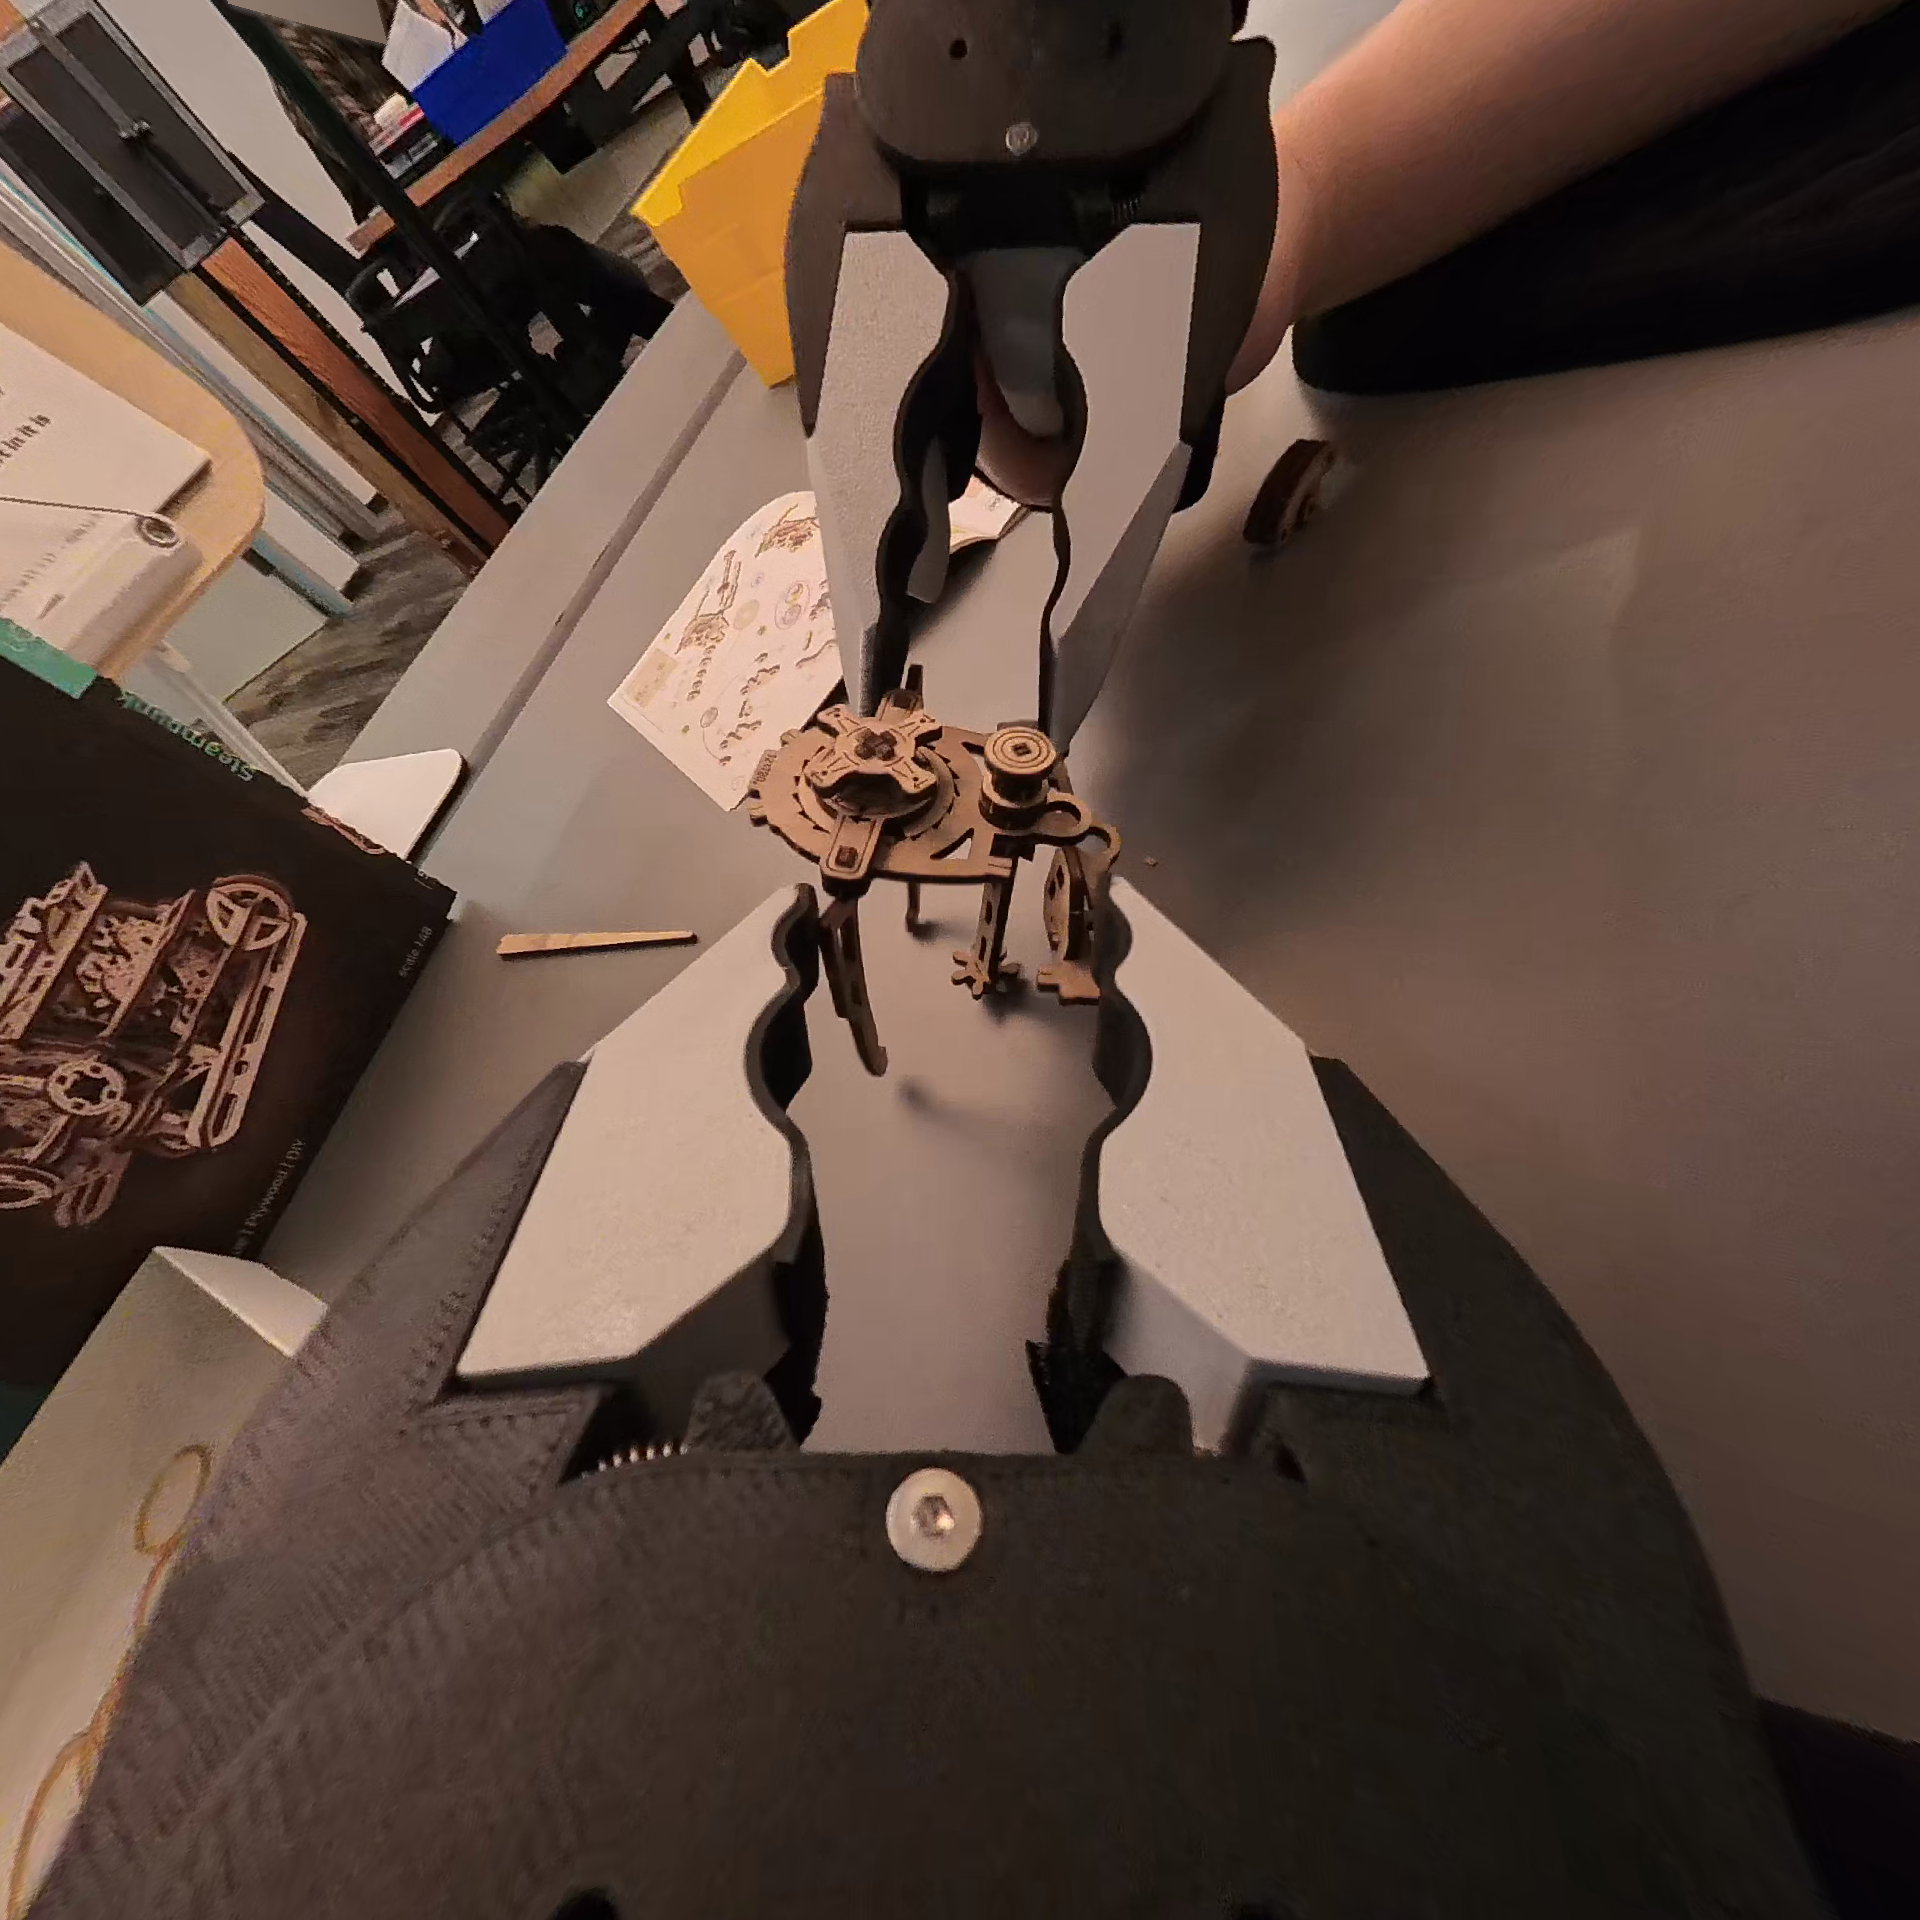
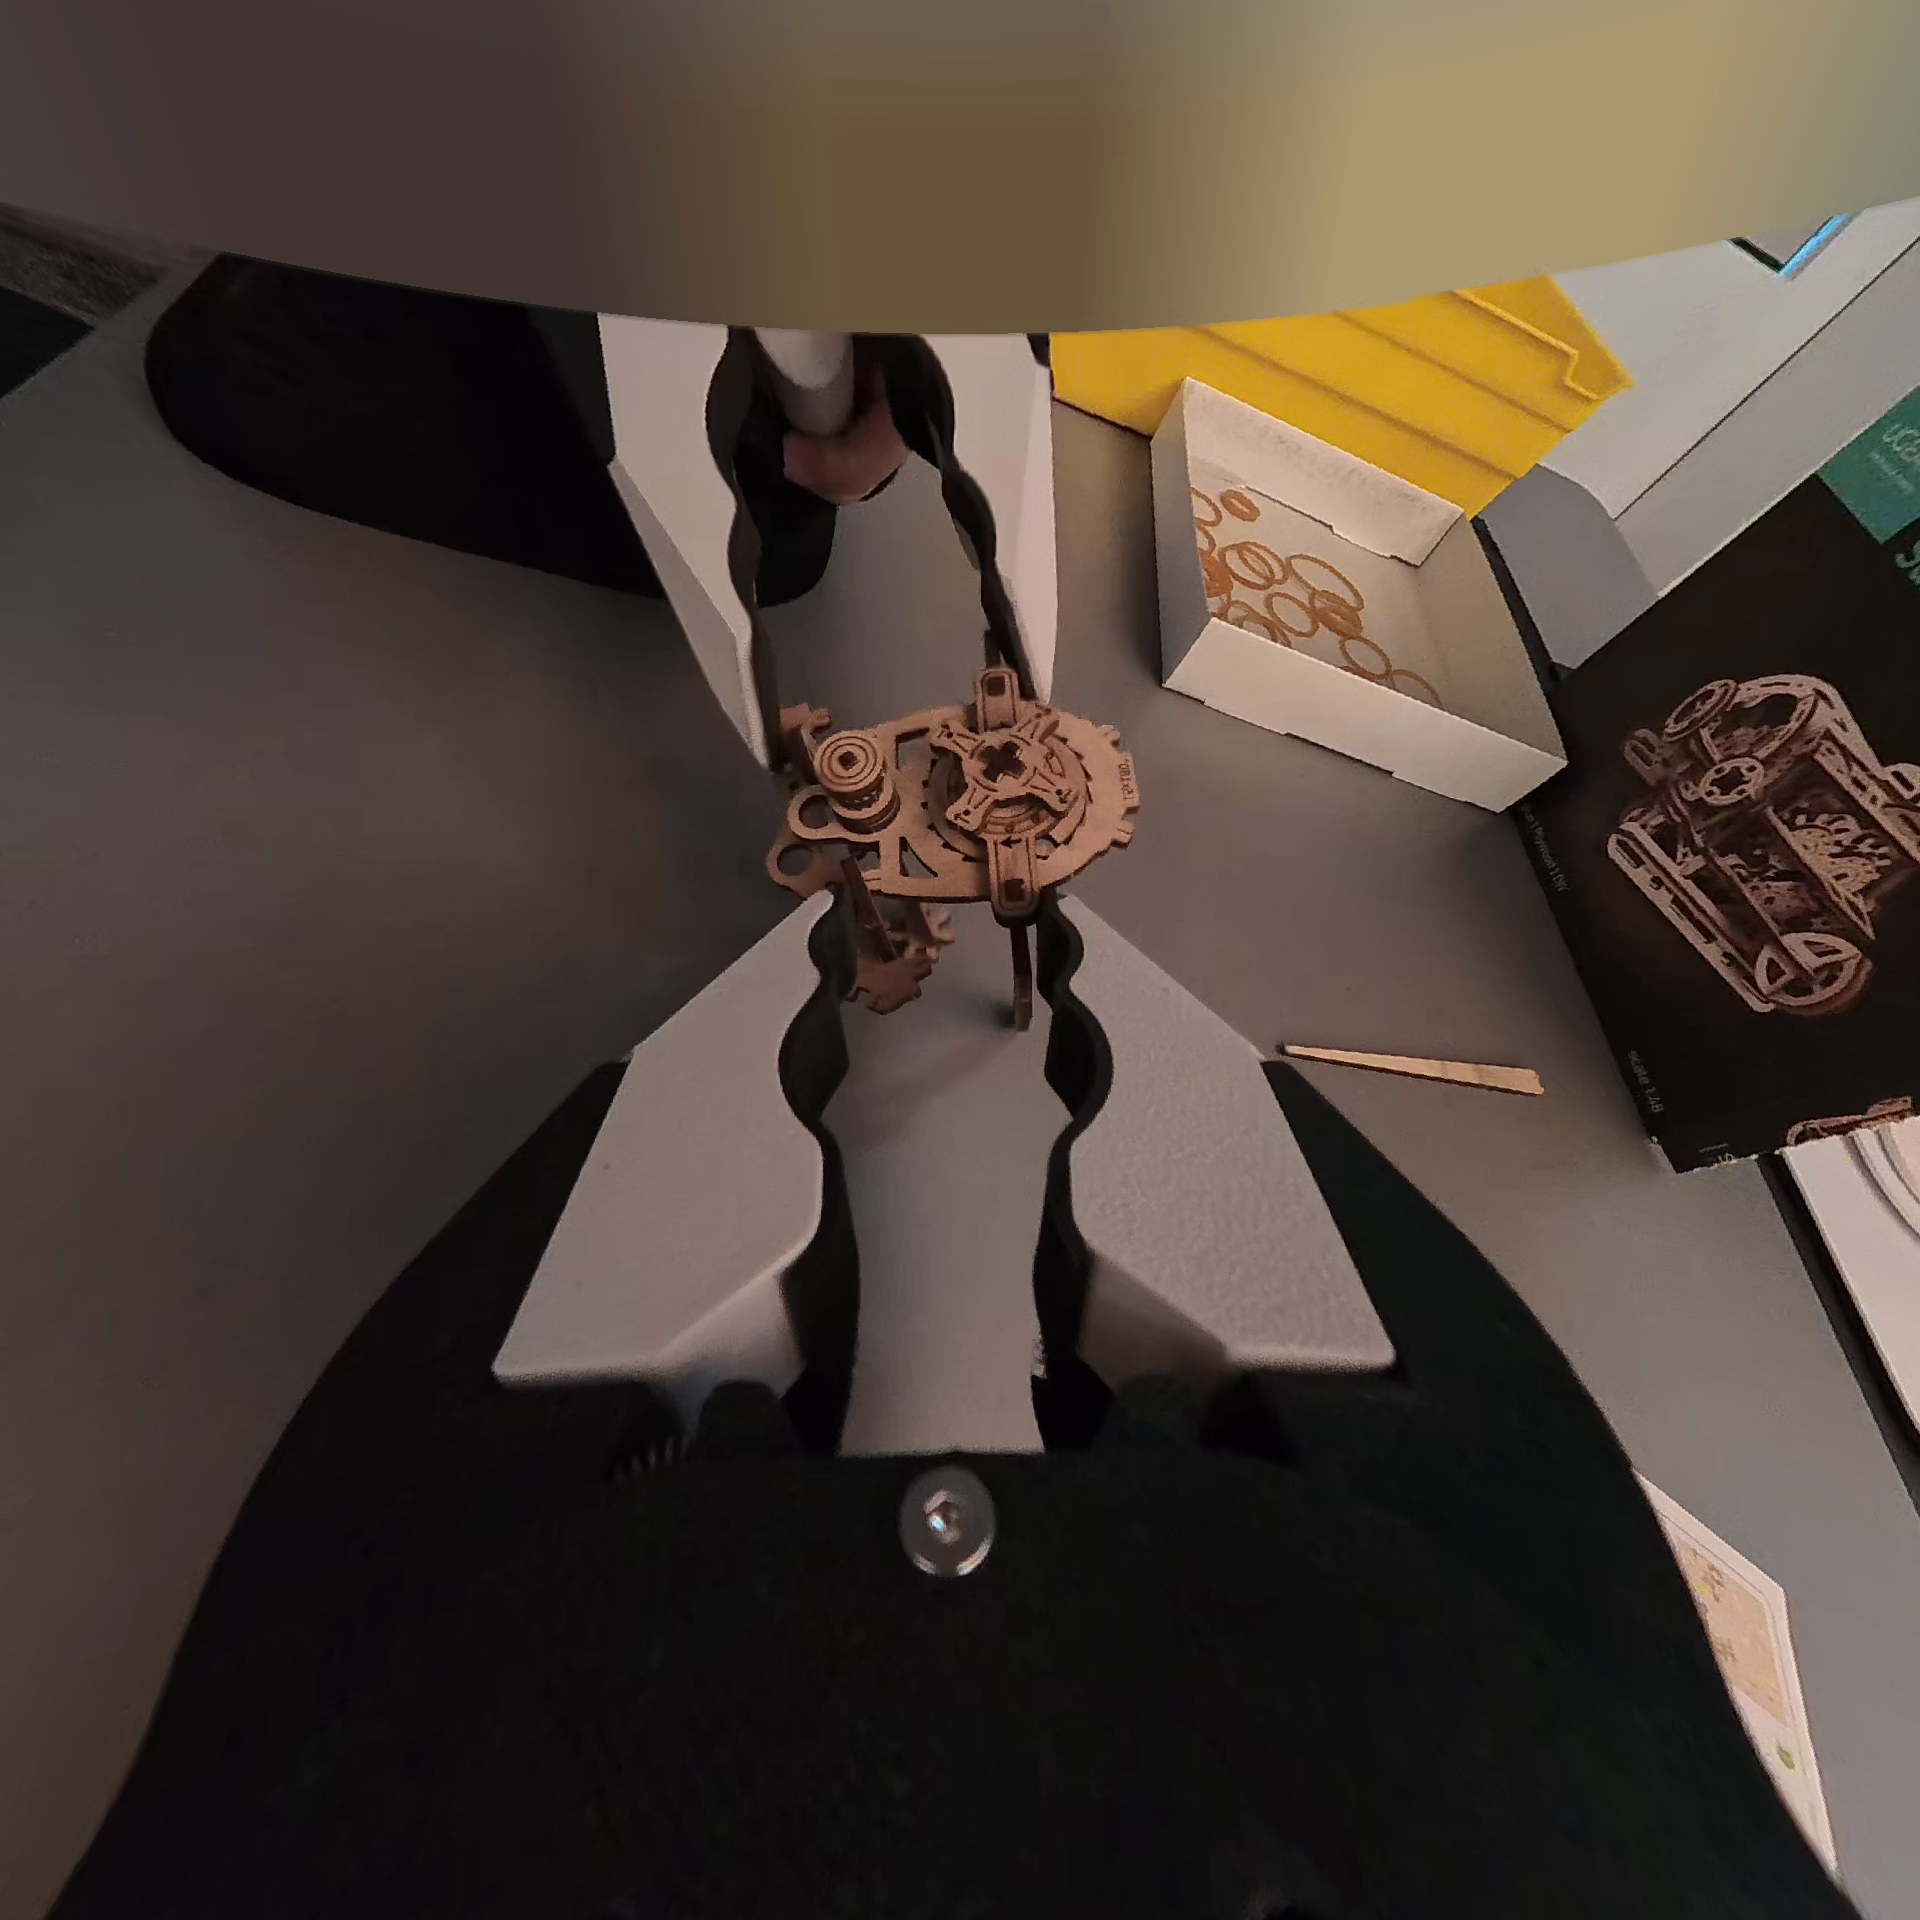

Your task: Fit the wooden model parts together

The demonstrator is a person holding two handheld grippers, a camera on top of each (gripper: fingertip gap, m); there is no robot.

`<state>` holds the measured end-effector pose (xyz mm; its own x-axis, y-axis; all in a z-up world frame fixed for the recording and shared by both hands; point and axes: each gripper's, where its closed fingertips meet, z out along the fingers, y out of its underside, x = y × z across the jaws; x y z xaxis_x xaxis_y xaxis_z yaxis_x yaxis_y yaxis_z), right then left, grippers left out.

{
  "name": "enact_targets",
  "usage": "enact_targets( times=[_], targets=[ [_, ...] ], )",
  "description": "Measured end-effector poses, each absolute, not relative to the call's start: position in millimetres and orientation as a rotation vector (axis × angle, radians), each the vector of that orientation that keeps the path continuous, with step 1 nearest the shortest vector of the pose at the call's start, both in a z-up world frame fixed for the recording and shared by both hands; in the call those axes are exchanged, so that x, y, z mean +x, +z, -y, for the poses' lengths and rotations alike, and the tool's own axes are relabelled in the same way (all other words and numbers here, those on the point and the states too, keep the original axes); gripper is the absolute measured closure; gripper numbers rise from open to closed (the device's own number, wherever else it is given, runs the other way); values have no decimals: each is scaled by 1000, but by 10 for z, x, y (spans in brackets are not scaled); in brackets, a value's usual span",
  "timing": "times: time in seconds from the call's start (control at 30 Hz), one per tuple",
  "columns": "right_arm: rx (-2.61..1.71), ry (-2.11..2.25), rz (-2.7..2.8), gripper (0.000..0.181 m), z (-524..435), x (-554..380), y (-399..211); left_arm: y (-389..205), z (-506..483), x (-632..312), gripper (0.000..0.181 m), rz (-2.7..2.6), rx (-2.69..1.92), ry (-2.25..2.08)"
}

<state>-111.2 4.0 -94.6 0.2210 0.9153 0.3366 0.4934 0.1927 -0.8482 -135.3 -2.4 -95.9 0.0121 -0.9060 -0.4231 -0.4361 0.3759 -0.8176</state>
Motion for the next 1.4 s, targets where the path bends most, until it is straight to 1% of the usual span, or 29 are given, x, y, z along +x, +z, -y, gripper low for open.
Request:
enact_targets(
  times=[0.13, 0.27, 0.43, 0.5, 0.7, 1.07, 1.2, 1.27, 1.37, 1.4],
  targets=[
    [-1436, 474, 1447, 148, -41, -1112, -957, -961, 3, -1334, 129, -1622, -1183, -513],
    [-1437, 477, 1453, 147, -45, -1107, -967, -973, 7, -1323, 136, -1643, -1167, -501],
    [-1430, 490, 1438, 147, -49, -1112, -962, -963, -3, -1325, 138, -1623, -1187, -533],
    [-1419, 472, 1441, 146, -54, -1116, -975, -956, -24, -1329, 145, -1611, -1185, -517],
    [-1429, 464, 1431, 146, -74, -1119, -993, -966, -41, -1326, 143, -1605, -1183, -500],
    [-1435, 322, 1442, 146, -146, -1133, -1059, -974, -85, -1329, 145, -1582, -1213, -498],
    [-1449, 258, 1462, 146, -164, -1153, -1116, -925, -84, -1329, 154, -1556, -1219, -538],
    [-1451, 275, 1452, 147, -158, -1161, -1093, -921, -89, -1330, 150, -1554, -1206, -522],
    [-1455, 303, 1434, 147, -156, -1146, -1058, -961, -101, -1331, 139, -1568, -1212, -493],
    [-1466, 306, 1443, 147, -152, -1145, -1083, -978, -99, -1331, 141, -1575, -1220, -497]
  ],
)
